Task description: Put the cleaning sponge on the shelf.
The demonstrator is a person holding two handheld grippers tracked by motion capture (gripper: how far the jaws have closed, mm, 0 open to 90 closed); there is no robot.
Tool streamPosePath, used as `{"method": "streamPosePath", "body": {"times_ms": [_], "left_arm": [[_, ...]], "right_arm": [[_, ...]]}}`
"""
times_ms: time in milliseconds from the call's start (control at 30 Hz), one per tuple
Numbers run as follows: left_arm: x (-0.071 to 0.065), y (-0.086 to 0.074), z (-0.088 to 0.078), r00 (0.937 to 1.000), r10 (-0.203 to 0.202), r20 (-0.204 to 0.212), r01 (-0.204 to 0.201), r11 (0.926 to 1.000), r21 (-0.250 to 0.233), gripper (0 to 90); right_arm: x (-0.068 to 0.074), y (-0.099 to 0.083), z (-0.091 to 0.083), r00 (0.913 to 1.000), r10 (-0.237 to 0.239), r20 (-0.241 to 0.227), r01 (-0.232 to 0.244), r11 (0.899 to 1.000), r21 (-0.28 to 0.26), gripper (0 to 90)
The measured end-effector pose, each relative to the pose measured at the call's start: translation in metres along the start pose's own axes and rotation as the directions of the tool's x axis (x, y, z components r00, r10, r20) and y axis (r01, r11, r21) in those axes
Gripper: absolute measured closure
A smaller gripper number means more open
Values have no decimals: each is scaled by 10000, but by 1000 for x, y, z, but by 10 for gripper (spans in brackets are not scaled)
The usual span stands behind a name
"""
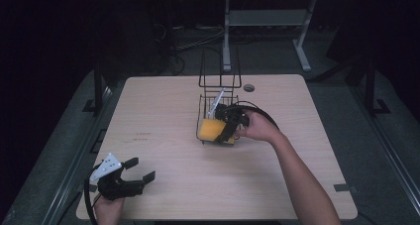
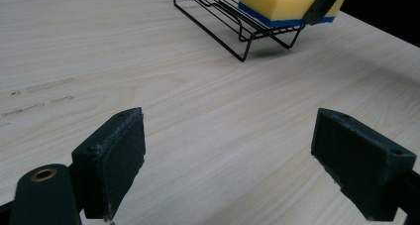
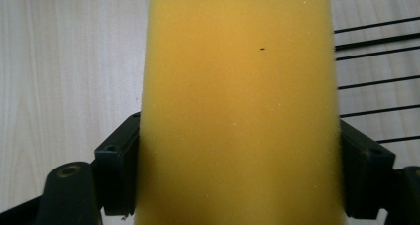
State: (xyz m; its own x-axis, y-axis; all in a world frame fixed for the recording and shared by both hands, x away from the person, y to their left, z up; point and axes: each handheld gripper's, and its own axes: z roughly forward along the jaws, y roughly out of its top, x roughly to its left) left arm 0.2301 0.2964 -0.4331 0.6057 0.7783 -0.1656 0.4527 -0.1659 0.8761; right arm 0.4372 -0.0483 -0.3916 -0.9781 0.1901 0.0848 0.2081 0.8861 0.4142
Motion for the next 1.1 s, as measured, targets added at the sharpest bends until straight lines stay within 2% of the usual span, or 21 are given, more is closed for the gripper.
{"method": "streamPosePath", "body": {"times_ms": [100,267,600,767,867,967,1000,1067,1100], "left_arm": [[1,0,0,10000,-11,2,11,10000,-7,128],[1,0,0,10000,-27,18,27,10000,-6,128],[1,0,2,10000,-42,40,42,10000,84,128],[0,0,3,10000,-38,71,38,10000,80,128],[0,0,3,10000,-41,82,40,9999,93,128],[1,-1,2,10000,-48,48,48,10000,46,128],[2,-1,2,10000,-60,42,60,10000,32,128],[2,-1,2,10000,-76,52,76,10000,38,128],[2,-1,2,10000,-75,56,75,10000,57,128]], "right_arm": [[-4,1,0,10000,24,-59,-25,10000,-67,212],[-13,3,1,10000,65,56,-67,9996,274,212],[-33,-5,2,9985,546,-61,-546,9985,-49,213],[-37,0,2,9992,403,-57,-400,9986,335,213],[-42,2,4,9983,551,-191,-546,9981,290,214],[-46,7,4,9988,480,-62,-476,9976,501,214],[-46,10,3,9990,451,-7,-450,9981,409,214],[-47,12,2,9990,388,-204,-387,9992,81,214],[-47,13,2,9988,436,-229,-434,9990,105,214]]}}
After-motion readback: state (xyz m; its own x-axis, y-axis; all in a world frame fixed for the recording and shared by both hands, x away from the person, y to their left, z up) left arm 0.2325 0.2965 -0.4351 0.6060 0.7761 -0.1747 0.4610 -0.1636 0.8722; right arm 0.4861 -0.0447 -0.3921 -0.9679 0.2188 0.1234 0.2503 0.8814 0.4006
